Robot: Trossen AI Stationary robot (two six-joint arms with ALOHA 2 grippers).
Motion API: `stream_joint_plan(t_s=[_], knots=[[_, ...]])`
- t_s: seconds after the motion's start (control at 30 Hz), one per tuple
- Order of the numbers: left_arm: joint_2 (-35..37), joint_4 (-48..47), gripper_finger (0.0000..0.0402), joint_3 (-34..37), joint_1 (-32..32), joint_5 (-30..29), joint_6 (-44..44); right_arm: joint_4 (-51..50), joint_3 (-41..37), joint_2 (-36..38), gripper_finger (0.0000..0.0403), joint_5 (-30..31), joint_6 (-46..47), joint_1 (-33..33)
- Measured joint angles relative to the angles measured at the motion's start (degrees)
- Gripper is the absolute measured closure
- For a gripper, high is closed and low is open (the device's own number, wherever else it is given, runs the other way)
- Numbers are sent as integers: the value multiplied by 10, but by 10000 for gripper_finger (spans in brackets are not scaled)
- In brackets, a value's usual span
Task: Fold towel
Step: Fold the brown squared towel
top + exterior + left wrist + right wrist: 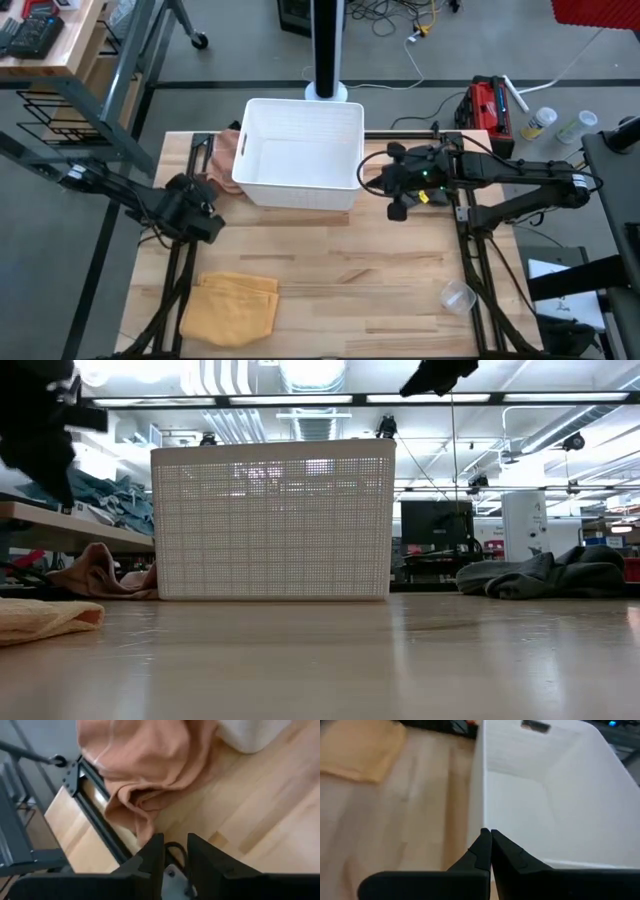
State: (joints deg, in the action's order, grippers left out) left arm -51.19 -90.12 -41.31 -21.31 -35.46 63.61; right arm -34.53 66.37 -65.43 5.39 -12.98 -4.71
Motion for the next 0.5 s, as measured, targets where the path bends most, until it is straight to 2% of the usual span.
stream_joint_plan(t_s=[0.1, 0.3, 0.5], knots=[[-4, 2, 306, -5, 21, -4, 15, -5, 0, 0, 403, 56, -17, -2], [-28, 1, 288, -47, 85, -15, 105, -9, 0, 0, 403, 170, -60, -2], [-68, 1, 297, -84, 200, 18, 132, 12, 0, 0, 403, 258, -181, -2]])
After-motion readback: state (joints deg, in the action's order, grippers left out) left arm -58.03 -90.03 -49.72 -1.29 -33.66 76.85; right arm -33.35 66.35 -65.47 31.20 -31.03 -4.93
